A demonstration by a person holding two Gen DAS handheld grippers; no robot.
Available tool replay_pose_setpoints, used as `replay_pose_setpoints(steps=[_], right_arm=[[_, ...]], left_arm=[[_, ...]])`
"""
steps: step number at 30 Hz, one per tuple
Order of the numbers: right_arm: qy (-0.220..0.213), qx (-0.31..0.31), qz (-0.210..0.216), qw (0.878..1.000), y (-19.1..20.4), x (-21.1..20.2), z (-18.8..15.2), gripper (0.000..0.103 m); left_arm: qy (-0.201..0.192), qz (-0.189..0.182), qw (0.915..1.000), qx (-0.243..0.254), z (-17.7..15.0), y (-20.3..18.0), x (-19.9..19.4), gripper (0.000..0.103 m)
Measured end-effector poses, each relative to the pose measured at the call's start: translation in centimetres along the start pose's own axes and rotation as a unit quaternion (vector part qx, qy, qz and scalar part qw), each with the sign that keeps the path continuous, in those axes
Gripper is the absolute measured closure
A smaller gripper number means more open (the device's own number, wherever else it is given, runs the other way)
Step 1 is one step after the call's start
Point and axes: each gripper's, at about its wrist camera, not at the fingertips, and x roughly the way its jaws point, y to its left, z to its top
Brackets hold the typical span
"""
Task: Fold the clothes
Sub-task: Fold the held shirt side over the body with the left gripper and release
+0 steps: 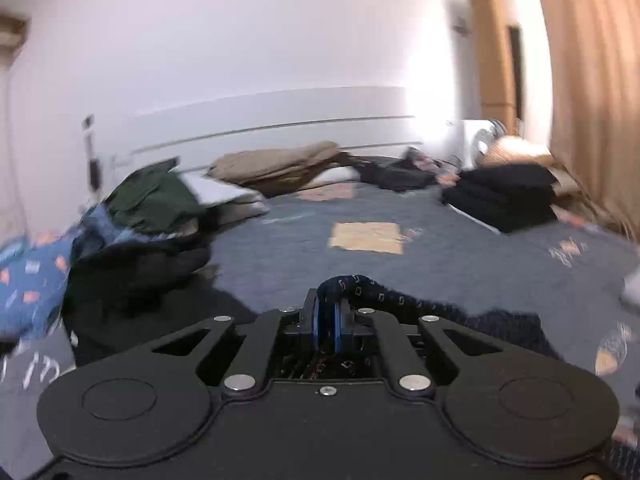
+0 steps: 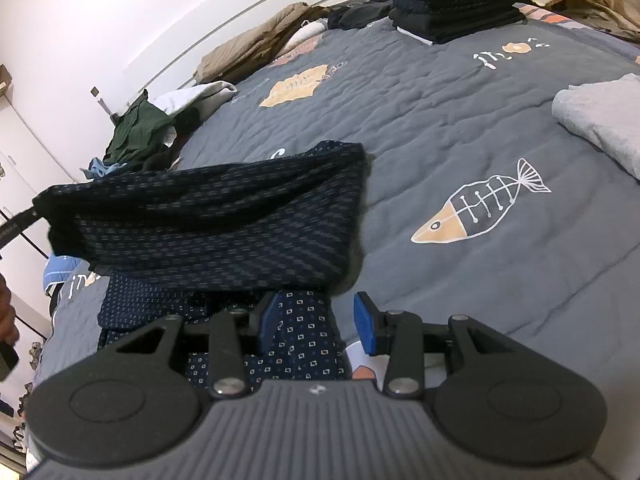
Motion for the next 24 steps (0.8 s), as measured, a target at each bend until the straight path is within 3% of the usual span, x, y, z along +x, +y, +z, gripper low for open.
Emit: replay_pose_setpoints(steps=[4,11,16,21,24], right_arm=[[0.004,-0.004,0.000,1.000,0.4,0.4,-0.1,0.063],[0.010,-0.019,0.004,1.000,1.2,0.4,-0.3,0.063],[0.012,-0.014,-0.007,1.000,0.9,0.8,-0.2,0.063],[0.018,-0.030,-0.009,0.999,1.7,1.3,-0.5,0.063],[0.018,-0.035,-0.012,0.999,2.1,1.5,-0.6,0.063]], left_arm=[[0.012,0.006,0.9997,0.018,-0.3,0.1,0.3,0.096],[0.053,0.074,0.9959,0.003,-2.1,4.0,3.2,0.096],[0.104,0.104,0.9891,0.007,-4.6,6.5,5.3,0.096],[0.164,0.157,0.9733,0.035,-7.8,7.0,8.3,0.075],[0.158,0.174,0.9718,-0.010,-8.8,8.5,7.7,0.059]])
